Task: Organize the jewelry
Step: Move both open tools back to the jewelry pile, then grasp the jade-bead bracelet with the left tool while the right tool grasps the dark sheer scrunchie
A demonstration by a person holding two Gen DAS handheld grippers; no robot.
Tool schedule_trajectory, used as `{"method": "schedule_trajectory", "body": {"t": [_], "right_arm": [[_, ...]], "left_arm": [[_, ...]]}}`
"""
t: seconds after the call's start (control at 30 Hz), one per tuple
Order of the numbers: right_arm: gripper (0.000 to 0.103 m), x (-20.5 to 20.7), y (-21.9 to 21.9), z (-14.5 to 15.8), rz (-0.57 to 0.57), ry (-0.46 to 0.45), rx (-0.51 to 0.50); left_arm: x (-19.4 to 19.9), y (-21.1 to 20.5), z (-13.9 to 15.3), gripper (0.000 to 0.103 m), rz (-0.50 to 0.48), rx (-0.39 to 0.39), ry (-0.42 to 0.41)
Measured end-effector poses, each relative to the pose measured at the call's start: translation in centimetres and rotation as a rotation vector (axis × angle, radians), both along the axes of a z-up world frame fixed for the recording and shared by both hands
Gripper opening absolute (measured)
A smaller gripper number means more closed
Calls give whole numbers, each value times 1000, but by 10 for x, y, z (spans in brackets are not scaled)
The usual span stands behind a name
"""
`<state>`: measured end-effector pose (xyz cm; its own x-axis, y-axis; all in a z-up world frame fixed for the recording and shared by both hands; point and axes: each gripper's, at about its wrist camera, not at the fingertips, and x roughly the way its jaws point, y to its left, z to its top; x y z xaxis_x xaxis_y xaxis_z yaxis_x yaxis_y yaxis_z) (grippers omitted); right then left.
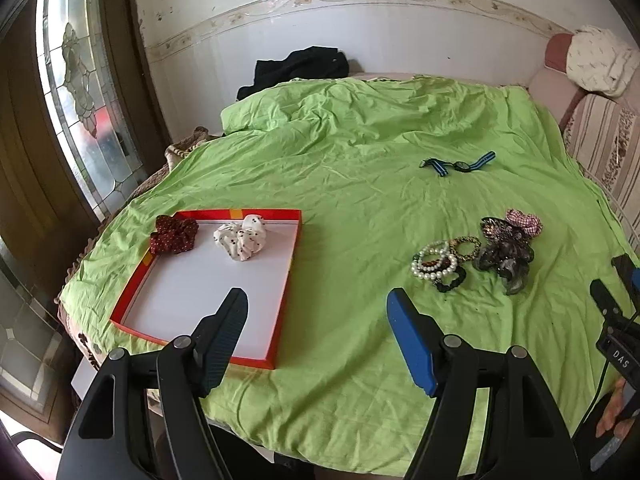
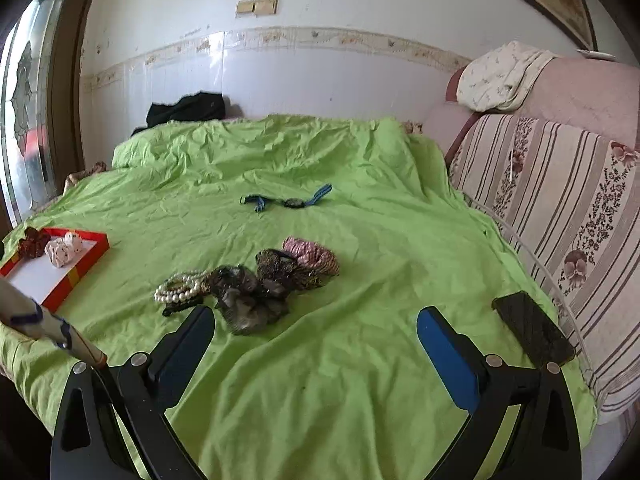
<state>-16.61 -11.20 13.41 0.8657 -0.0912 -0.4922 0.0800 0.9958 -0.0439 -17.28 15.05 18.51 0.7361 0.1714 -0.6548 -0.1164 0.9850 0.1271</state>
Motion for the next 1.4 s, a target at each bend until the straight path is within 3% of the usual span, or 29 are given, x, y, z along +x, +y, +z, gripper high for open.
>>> {"method": "schedule_trajectory", "body": {"t": [0.13,0.3,0.37,0.43,0.57,0.73,0.9,1.07,1.13,1.37,1.4], "right_arm": [[103,3,-15,-3,35,-31,37],[102,41,-47,-21,-16,137,102],[94,55,-57,-26,-32,190,132],[75,67,-65,-29,-24,213,170],[56,94,-75,-35,33,254,248],[55,111,-70,-41,156,245,364],[55,125,-62,-63,224,281,450],[59,135,-54,-67,267,294,493],[59,138,-53,-67,276,292,531],[59,152,-50,-74,313,314,577],[59,154,-49,-75,316,321,577]], "left_arm": [[5,-8,-5,71,-25,3,12],[21,-6,-16,71,-74,-81,51],[32,-8,-24,71,-87,-95,71],[42,-13,-33,71,-101,-97,86],[69,-27,-55,71,-153,-111,140],[99,-43,-76,70,-231,-170,197],[128,-62,-94,70,-292,-147,218],[181,-59,-109,59,-290,-206,266],[199,-62,-116,44,-302,-229,290],[253,-84,-155,35,-386,-301,426],[259,-84,-158,27,-381,-311,435]]}}
